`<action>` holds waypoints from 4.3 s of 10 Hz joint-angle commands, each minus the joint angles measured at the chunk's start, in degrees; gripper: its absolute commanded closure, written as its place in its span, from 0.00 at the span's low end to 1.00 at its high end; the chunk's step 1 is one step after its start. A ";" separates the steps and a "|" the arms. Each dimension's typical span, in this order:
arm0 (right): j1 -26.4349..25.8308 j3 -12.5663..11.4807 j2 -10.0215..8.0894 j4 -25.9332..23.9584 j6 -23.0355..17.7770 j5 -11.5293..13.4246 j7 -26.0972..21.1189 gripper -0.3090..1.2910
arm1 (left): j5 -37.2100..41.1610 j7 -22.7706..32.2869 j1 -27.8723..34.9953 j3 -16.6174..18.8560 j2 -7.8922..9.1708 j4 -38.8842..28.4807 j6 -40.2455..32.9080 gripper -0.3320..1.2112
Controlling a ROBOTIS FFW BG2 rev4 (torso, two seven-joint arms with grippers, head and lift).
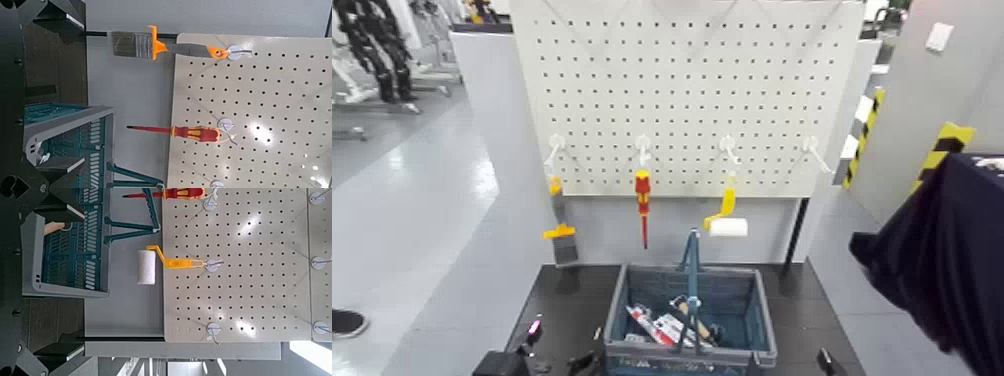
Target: Put the red screwdriver into the crate.
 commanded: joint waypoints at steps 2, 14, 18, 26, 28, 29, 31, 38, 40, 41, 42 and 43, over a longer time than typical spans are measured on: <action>0.00 0.01 0.00 0.00 -0.01 0.03 0.00 0.28 | 0.09 -0.68 -0.11 0.01 0.09 0.00 0.83 0.29; -0.26 0.27 -0.09 0.44 -0.19 -0.32 0.00 0.28 | 0.18 -19.66 -14.35 5.28 2.11 4.22 12.61 0.29; -0.53 0.45 -0.09 0.70 -0.36 -0.59 0.00 0.28 | 0.88 -21.68 -21.21 1.77 4.57 8.43 13.32 0.29; -0.88 0.89 -0.18 1.23 -0.54 -0.94 0.00 0.28 | 3.69 -25.72 -32.37 -4.03 5.71 16.87 13.93 0.29; -0.88 0.98 -0.18 1.32 -0.62 -0.94 0.00 0.28 | 3.78 -27.75 -35.53 -4.74 5.62 20.30 14.02 0.29; -0.97 1.06 -0.18 1.32 -0.62 -0.94 0.00 0.28 | 3.96 -28.01 -37.03 -5.53 5.71 21.62 13.75 0.29; -1.06 1.15 -0.26 1.32 -0.54 -1.03 0.00 0.28 | 4.75 -29.15 -40.02 -6.32 5.45 25.57 12.17 0.29; -1.41 1.77 -0.26 1.49 -0.54 -1.29 0.00 0.28 | 5.89 -35.74 -52.76 -12.56 3.16 41.66 7.95 0.29; -1.67 2.03 -0.35 1.58 -0.54 -1.29 0.09 0.28 | 7.21 -37.06 -56.10 -13.70 2.02 48.07 5.76 0.29; -1.85 2.21 -0.35 1.67 -0.54 -1.29 0.09 0.28 | 7.56 -37.24 -57.24 -13.79 1.58 50.09 4.97 0.29; -1.93 2.38 -0.44 1.67 -0.54 -1.29 0.09 0.28 | 8.18 -37.94 -58.38 -13.79 1.23 52.03 4.09 0.29; -2.02 2.47 -0.44 1.67 -0.54 -1.29 0.09 0.28 | 8.53 -38.47 -59.09 -13.79 0.97 53.08 3.56 0.29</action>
